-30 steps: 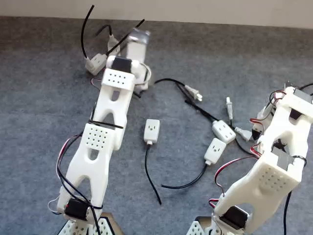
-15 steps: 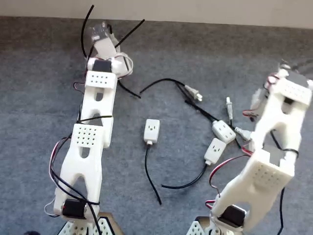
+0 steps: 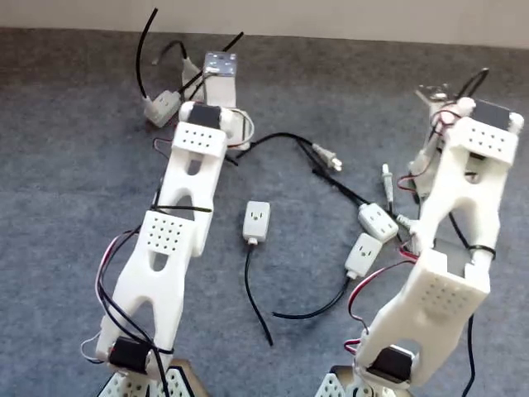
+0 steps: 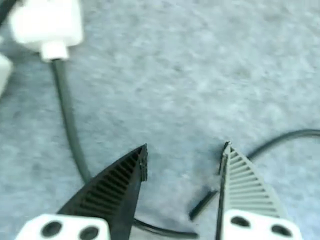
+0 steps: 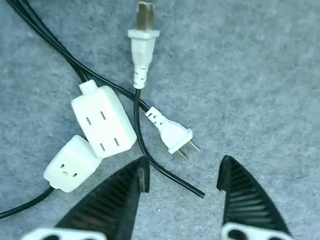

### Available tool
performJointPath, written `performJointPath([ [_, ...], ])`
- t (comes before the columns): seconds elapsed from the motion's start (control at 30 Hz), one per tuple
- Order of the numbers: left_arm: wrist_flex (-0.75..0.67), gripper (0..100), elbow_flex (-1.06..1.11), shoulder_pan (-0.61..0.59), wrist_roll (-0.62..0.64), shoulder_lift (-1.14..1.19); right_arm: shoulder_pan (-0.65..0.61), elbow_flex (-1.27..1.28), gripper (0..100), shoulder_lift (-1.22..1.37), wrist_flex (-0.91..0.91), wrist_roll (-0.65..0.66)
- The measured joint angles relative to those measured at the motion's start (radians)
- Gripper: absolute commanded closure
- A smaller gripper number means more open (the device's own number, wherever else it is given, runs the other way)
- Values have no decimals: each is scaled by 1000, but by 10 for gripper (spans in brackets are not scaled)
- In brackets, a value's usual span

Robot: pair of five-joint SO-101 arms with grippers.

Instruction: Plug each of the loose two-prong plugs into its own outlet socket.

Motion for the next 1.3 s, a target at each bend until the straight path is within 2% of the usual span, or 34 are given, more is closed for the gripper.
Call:
performJointPath([
  [0.2,3,748,-2,80,0,-2,54,0,775,-58,0,9],
  [0.37,6,745,-2,107,80,-2,80,0,775,-64,3,12],
  [0.7,147,748,-5,118,100,-18,92,72,775,-66,3,12],
  [0.8,158,748,-11,97,114,-18,63,80,775,-66,3,12],
  [0.93,187,748,-61,20,256,-14,-29,84,775,-66,-15,12],
  [1.0,199,748,-72,-38,319,-14,-61,86,775,-66,-104,23],
  [1.1,189,748,-72,-138,358,-14,-84,129,775,-66,-253,126],
  [1.2,135,748,-72,-222,370,-9,-117,232,775,-66,-350,324],
  [1.3,91,748,-86,-253,371,17,-146,347,775,-66,-448,506],
])
